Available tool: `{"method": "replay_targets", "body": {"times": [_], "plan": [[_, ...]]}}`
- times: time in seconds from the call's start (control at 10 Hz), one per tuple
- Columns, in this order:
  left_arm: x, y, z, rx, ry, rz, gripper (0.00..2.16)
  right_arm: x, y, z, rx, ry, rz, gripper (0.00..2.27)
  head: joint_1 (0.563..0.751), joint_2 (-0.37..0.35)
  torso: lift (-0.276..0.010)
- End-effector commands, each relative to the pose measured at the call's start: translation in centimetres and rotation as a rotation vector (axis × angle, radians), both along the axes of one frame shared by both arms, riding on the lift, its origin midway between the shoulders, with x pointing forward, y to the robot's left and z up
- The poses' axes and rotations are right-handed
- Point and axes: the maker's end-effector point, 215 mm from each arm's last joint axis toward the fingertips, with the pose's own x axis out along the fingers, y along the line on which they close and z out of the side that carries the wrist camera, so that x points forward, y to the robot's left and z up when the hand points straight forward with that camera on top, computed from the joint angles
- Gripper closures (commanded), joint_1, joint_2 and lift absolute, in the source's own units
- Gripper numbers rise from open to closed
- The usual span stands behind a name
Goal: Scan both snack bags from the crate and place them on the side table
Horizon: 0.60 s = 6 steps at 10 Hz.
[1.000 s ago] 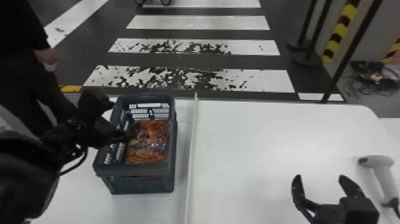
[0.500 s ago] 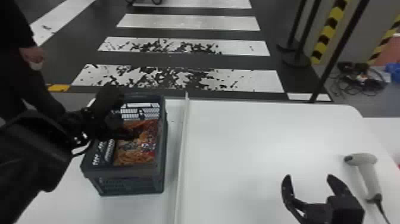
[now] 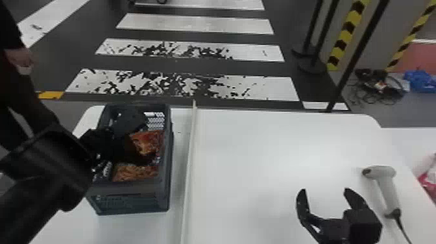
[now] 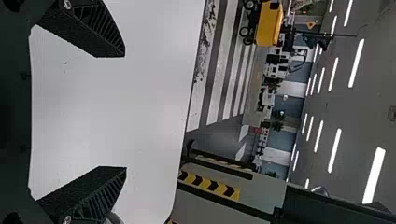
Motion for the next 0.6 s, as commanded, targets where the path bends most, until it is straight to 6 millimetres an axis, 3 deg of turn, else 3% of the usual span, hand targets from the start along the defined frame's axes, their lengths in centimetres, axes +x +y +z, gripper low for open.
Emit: {"method": "replay_targets", "body": {"times": [0.0,0.3,0.5], "plan": [[-0.5,0.2,-1.9,0.029,0.033,0.000,0.15,0.1,0.2,0.0,0.005,0.001,0.001,0.06,0.695,-0.035,-0.098],[-0.2,1.7,-4.4,0.087,0.080,0.021,0.16,0.2,0.4,0.0,0.009,0.001,0.004,0.06,0.695,-0.023,-0.098],[0.3,1.3,-6.4,0.106,0.126,0.028,0.16,0.1,0.5,-0.2,0.010,0.007,0.005,0.06,0.695,-0.012,-0.098]]}}
